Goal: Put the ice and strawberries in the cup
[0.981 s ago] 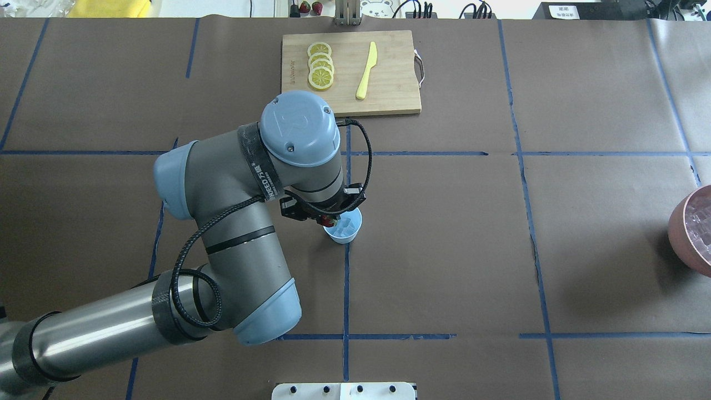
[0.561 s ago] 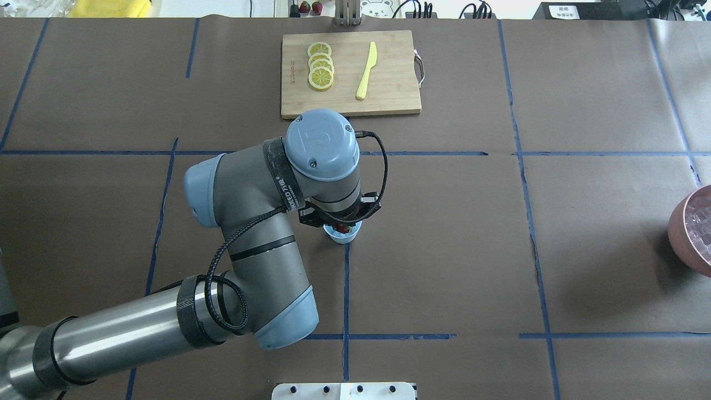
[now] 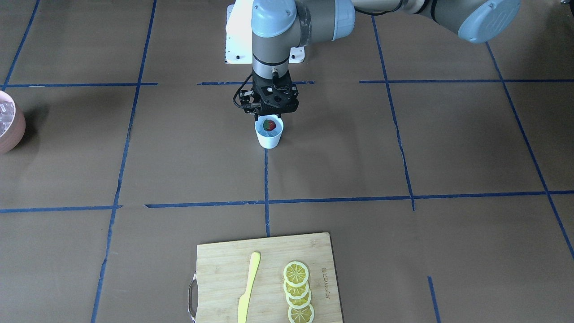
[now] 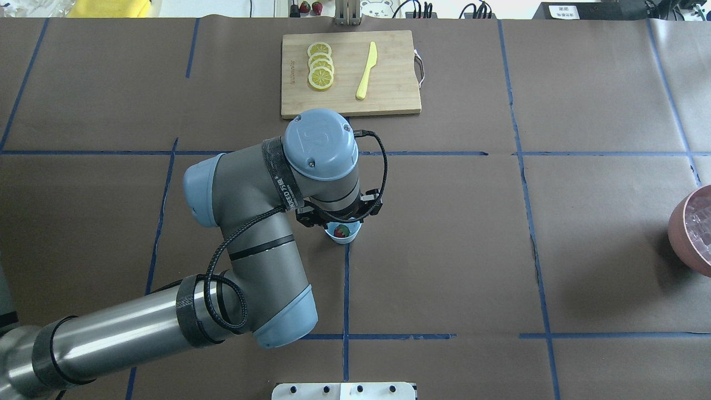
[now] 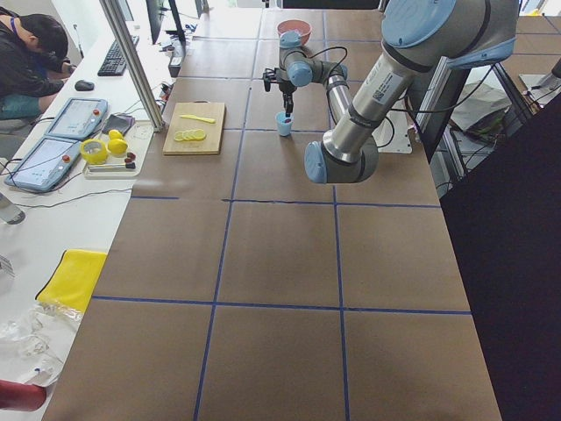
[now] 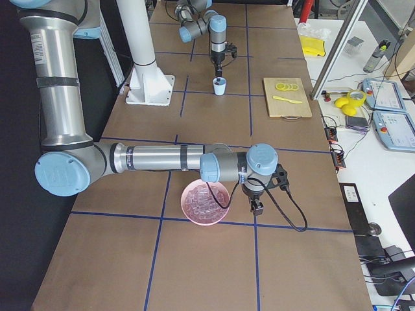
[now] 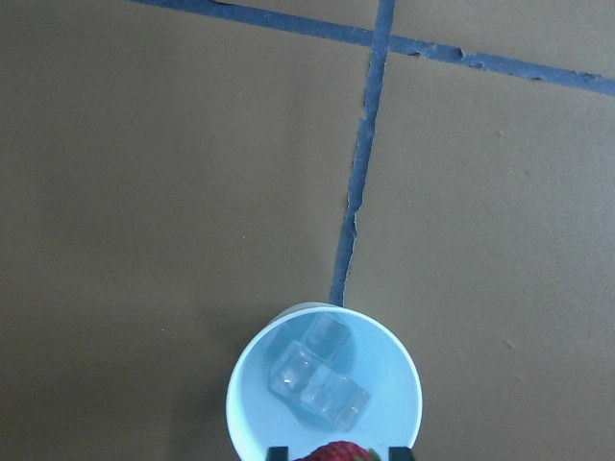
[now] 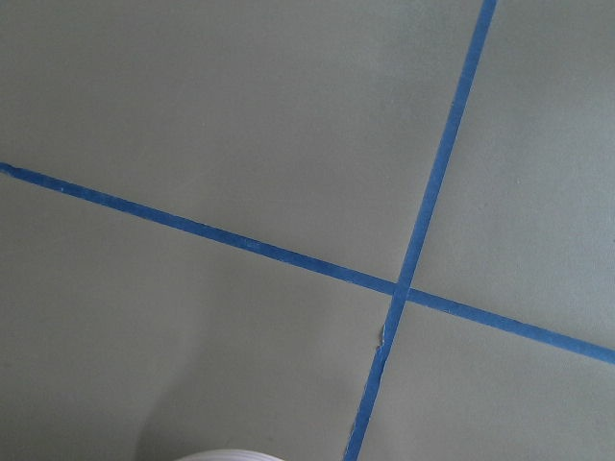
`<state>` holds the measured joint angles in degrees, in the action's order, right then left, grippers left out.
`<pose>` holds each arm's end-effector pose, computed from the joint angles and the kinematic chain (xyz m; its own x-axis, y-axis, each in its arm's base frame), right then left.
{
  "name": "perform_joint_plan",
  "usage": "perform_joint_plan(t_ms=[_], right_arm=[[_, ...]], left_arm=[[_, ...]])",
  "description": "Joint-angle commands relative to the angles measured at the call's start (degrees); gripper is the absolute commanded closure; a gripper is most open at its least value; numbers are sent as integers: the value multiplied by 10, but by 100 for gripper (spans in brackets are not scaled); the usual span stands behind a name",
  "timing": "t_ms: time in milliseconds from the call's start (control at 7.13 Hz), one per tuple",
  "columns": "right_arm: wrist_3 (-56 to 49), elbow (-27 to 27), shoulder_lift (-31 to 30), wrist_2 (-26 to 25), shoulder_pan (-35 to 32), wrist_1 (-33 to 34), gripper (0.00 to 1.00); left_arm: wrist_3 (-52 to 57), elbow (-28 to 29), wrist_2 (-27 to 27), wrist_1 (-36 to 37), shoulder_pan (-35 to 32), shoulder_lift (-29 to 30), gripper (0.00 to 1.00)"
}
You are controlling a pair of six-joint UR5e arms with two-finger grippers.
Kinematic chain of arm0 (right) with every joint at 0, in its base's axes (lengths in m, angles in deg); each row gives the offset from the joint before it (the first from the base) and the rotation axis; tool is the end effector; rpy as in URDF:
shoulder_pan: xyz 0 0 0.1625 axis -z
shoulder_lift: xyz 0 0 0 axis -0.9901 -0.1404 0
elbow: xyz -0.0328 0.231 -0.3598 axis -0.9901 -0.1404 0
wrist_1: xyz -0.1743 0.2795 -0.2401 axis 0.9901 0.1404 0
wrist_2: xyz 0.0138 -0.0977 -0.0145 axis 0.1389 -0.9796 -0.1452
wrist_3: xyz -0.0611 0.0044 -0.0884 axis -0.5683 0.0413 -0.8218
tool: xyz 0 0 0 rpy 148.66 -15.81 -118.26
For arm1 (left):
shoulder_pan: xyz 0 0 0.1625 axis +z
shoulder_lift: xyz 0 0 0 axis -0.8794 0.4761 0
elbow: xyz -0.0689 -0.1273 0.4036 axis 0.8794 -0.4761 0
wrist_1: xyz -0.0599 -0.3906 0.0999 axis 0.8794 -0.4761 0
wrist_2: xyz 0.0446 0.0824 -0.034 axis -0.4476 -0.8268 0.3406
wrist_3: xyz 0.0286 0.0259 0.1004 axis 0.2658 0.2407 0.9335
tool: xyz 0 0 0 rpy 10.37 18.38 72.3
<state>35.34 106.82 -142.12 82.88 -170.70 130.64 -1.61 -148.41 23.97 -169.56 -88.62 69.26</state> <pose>0.0409 -0.5286 0.6281 0.6368 -0.2828 0.7173 0.1494 0.9579 0.2451 0.5796 -0.4101 0.1312 0.6352 -0.1632 -0.7549 0.1486 0.9850 -0.0879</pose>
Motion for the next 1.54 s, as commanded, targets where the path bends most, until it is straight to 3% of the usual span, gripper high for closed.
perform_joint_plan(t_ms=[0,561,981,1402], right_arm=[[0,0,0,1,-1,0,1],[2,-3,-16,1,-23,1,1],[10,-5,-24,-32,-23,1,1],[91,2,-23,-28,-22,1,1]], left_arm=[[1,0,-6,-2,-2,-1,1],[48,-28,11,13,-60,-36,0],[229,-115,81,118,-163,-105,0],[429,-121,149,127,-279,-186,0]])
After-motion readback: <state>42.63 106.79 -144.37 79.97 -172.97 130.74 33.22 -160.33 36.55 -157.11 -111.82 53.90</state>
